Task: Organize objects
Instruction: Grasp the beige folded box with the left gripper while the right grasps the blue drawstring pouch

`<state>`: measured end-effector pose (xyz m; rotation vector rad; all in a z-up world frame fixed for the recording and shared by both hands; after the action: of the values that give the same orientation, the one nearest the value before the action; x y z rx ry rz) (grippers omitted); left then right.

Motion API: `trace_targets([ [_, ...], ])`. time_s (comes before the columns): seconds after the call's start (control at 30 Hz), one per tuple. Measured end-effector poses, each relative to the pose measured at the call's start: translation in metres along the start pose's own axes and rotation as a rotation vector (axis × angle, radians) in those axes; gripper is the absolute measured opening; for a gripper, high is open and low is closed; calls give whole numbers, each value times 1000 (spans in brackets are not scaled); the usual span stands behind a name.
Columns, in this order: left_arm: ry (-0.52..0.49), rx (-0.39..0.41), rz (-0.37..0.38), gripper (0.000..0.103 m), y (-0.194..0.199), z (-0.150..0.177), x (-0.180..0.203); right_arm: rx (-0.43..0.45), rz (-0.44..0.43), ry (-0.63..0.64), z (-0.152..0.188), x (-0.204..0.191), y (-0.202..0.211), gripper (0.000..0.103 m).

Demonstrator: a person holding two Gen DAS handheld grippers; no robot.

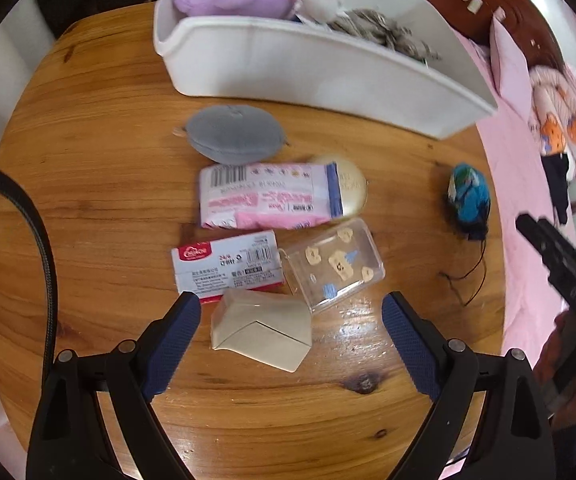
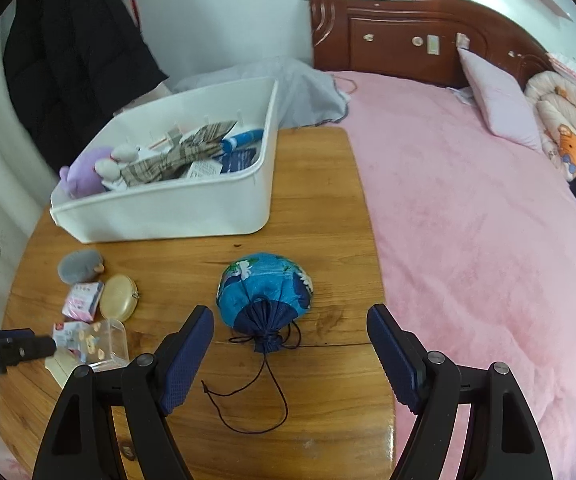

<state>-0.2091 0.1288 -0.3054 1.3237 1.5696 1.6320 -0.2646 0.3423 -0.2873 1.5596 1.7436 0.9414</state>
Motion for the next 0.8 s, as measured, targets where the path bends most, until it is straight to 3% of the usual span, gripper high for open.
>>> trace_targets([
  [0.47, -180, 33, -126, 94, -22, 14, -7, -78, 10, 109, -10, -19, -62, 80],
  [0.8, -314, 37, -191, 94, -25, 26, -13, -117, 18, 119, -7, -28, -82, 80],
])
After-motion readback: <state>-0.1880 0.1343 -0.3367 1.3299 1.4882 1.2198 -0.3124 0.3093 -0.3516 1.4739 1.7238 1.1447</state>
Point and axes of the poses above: each gripper's, at about its wrist camera, not at the fingertips, and y roughly against the way its jaws point, x to its right, z to its underside, the point moved 10 cm from there along -y, roughly the way its jaws point, and after that the axes turned 10 degrees about y, right-handed, at the moved point
